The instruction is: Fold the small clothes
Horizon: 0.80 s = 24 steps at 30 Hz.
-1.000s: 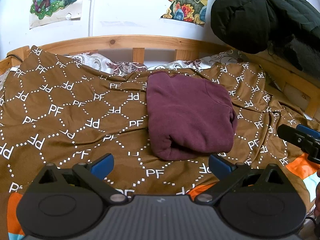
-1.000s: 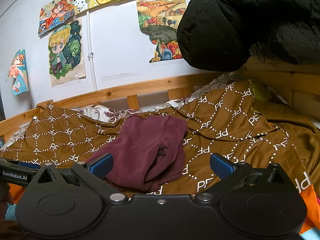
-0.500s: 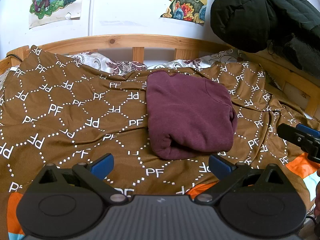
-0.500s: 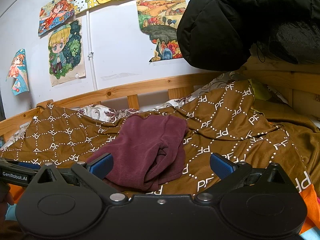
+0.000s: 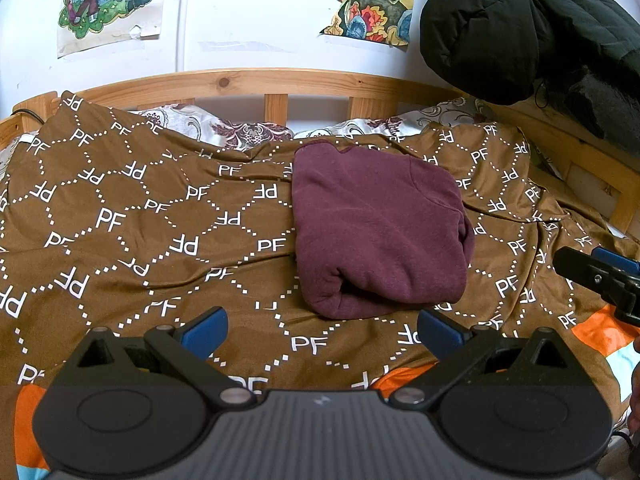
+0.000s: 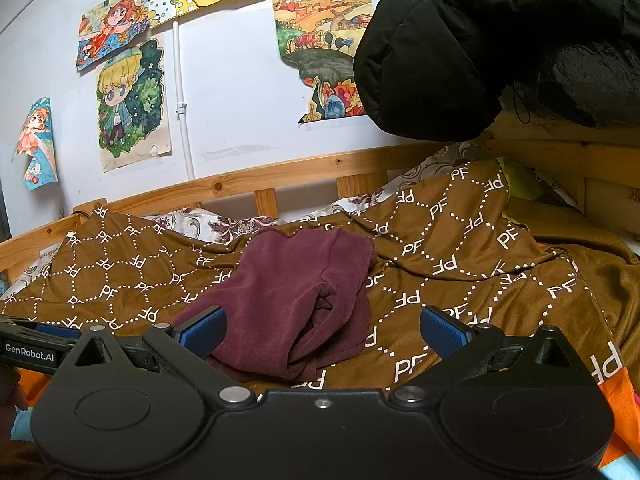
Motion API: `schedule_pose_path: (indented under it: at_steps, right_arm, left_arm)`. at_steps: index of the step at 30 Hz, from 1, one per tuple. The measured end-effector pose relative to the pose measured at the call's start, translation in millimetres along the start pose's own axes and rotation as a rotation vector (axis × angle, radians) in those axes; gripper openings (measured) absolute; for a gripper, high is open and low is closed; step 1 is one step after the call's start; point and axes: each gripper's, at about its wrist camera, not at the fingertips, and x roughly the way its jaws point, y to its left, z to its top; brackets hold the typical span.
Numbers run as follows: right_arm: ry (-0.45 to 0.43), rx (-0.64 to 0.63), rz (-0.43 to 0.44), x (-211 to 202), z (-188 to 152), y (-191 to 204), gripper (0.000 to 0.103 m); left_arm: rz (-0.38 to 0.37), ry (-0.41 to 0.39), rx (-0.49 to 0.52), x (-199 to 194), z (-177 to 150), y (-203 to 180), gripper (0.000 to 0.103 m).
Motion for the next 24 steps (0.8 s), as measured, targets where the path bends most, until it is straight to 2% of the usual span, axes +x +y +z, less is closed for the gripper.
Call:
schedule_pose_path:
  at_steps: [7, 24]
  right_arm:
    - [0.000, 0.000, 0.000, 0.3, -0.4, -0.7, 0.102]
    - [0.000, -0.003, -0.001, 0.5, -1.8, -0.8, 0.102]
  left_arm:
    - [0.060, -0.018, 0.010, -0.6, 2.4, 0.1, 0.103]
    - [0.040, 0.021, 0.017, 2.3, 3.9, 2.4, 0.103]
